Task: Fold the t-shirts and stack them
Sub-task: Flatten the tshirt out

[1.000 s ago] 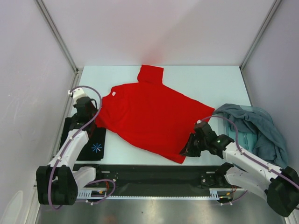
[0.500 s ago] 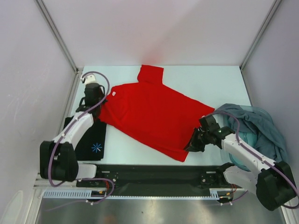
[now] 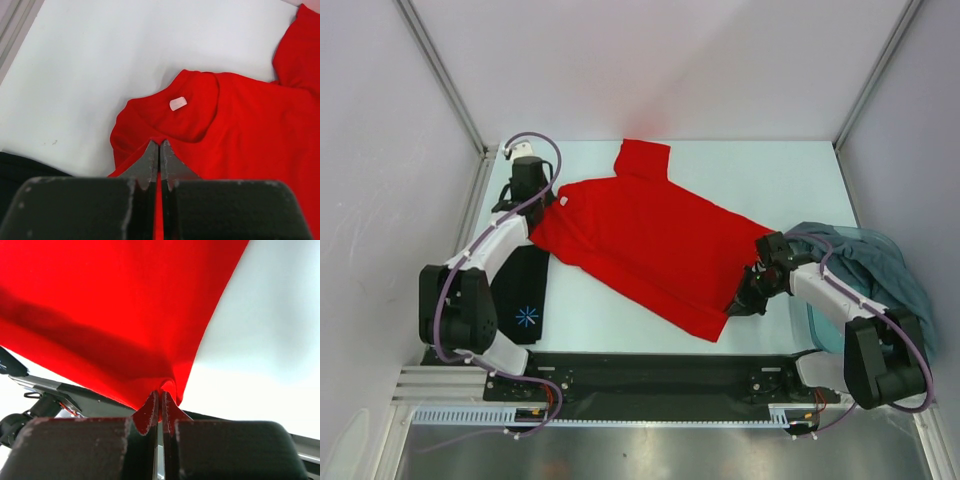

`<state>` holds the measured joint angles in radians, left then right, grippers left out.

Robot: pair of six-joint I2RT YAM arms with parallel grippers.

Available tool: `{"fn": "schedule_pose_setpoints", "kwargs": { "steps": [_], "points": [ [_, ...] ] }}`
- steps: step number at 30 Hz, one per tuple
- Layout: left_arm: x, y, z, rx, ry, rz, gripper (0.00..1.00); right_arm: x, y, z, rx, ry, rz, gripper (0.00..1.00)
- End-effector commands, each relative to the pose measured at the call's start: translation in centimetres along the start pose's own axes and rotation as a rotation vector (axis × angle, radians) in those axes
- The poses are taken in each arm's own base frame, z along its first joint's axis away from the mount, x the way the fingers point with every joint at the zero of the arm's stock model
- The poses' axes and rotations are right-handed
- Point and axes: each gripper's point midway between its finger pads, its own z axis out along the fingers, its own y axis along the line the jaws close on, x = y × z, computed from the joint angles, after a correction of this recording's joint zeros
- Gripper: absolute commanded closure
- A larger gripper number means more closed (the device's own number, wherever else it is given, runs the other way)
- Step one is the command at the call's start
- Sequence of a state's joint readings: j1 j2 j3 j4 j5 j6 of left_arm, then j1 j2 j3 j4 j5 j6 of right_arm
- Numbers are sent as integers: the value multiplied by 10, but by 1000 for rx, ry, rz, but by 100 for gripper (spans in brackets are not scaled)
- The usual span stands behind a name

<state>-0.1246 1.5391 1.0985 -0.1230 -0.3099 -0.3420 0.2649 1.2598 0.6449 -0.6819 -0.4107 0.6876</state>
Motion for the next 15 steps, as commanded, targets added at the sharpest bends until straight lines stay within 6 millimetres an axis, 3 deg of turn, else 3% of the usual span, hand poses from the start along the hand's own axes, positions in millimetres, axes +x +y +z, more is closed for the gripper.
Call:
{"fn": "schedule_pose_setpoints", "kwargs": {
  "steps": [1, 13, 15],
  "points": [
    [-24, -12, -1, 20, -48, -37, 100, -13, 9, -5, -25, -6, -42, 100],
    [-14, -28, 17, 39, 4, -35, 100, -30, -2, -4, -14, 4, -21, 100],
    [-20, -37, 17, 67, -3, -36, 100, -30, -3, -3, -13, 7, -16, 100]
  ]
}}
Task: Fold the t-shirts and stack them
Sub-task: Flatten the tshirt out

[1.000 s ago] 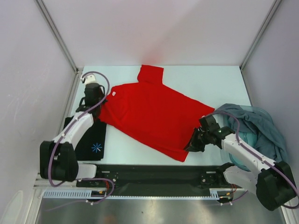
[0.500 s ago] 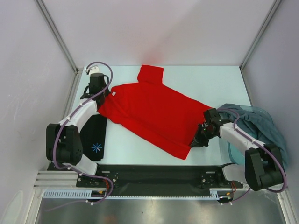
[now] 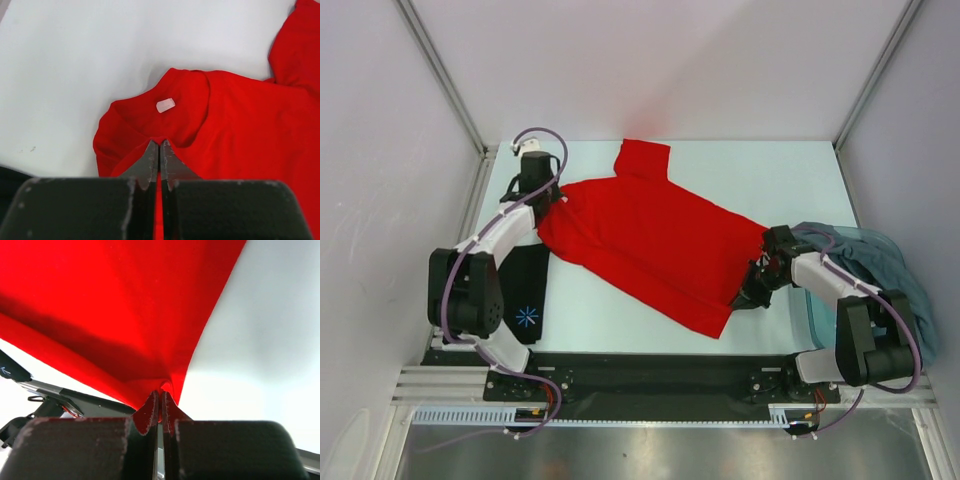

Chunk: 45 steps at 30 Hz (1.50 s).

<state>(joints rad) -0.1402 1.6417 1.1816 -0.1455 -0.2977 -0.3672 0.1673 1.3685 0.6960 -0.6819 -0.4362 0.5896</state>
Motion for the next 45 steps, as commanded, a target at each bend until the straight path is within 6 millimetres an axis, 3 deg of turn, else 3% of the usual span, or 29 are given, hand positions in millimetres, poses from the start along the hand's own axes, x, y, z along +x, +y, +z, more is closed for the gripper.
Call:
{"fn": "schedule_pose_setpoints", "kwargs": {
  "steps": [1, 6, 10, 13, 15, 16, 18, 19, 20, 22, 23, 25, 26, 27, 29, 30, 31, 32, 33, 34, 35, 36, 38, 39, 40, 41, 42, 44, 45],
  "points": [
    [-26, -22, -2, 55, -47, -27, 99, -7, 6, -5, -24, -3, -28, 100],
    [-34, -30, 10, 36, -17, -18, 100, -10, 7, -1, -34, 22, -28, 100],
    [-41, -32, 4, 30, -29, -36, 100, -16, 15, -6, -55, 2, -58, 100],
    [-65, -37, -10, 61, -85, -39, 100, -35, 24, -21, -60, -78, -86, 100],
    [-98, -45, -26, 88, -152, -42, 100, -55, 36, -39, -77, -160, -100, 100],
    [-112, -48, -33, 99, -181, -50, 100, -80, 49, -60, -94, -255, -112, 100],
    [-153, -57, -52, 133, -269, -77, 100, -107, 62, -82, -105, -351, -114, 100],
    [-167, -63, -59, 159, -299, -87, 100, -136, 80, -113, -132, -451, -125, 100],
    [-197, -72, -74, 195, -368, -112, 100, -151, 85, -121, -134, -478, -121, 100],
    [-223, -80, -86, 232, -423, -152, 100, -178, 106, -150, -158, -566, -134, 100],
    [-250, -89, -104, 277, -484, -179, 100, -207, 122, -184, -187, -661, -142, 100],
    [-273, -99, -116, 328, -528, -221, 100, -225, 135, -213, -193, -725, -160, 100],
    [-298, -107, -140, 387, -587, -237, 100, -237, 155, -254, -227, -816, -188, 100],
    [-309, -112, -150, 421, -609, -248, 100, -248, 157, -259, -220, -830, -184, 100],
    [-339, -118, -185, 486, -688, -272, 100, -257, 165, -290, -232, -899, -189, 100],
    [-347, -121, -199, 523, -709, -282, 100, -263, 174, -320, -262, -972, -200, 100],
    [-354, -121, -211, 545, -733, -288, 100, -263, 179, -335, -286, -1001, -208, 100],
    [-369, -119, -242, 578, -793, -300, 100, -263, 184, -350, -305, -1035, -214, 100],
    [-374, -117, -256, 595, -820, -302, 100, -260, 194, -383, -337, -1111, -239, 100],
    [-382, -114, -274, 613, -863, -311, 100, -256, 199, -398, -352, -1147, -256, 100],
    [-389, -106, -302, 626, -909, -318, 100, -250, 204, -415, -373, -1188, -271, 100],
    [-394, -100, -321, 634, -945, -324, 100, -238, 213, -445, -413, -1262, -307, 100],
    [-401, -89, -354, 645, -1012, -327, 100, -220, 220, -478, -453, -1347, -340, 100],
    [-405, -76, -389, 655, -1072, -338, 100, -214, 223, -496, -479, -1405, -365, 100],
    [-408, -69, -409, 664, -1112, -345, 100, -188, 229, -520, -515, -1468, -401, 100],
    [-409, -61, -429, 665, -1151, -341, 100, -177, 231, -532, -531, -1505, -421, 100],
    [-409, -49, -461, 680, -1204, -352, 100, -162, 235, -551, -556, -1571, -454, 100],
    [-408, -33, -498, 685, -1272, -361, 100, -125, 237, -579, -586, -1662, -496, 100],
    [-406, -19, -535, 707, -1344, -374, 100, -113, 237, -592, -595, -1715, -502, 100]
  ]
}}
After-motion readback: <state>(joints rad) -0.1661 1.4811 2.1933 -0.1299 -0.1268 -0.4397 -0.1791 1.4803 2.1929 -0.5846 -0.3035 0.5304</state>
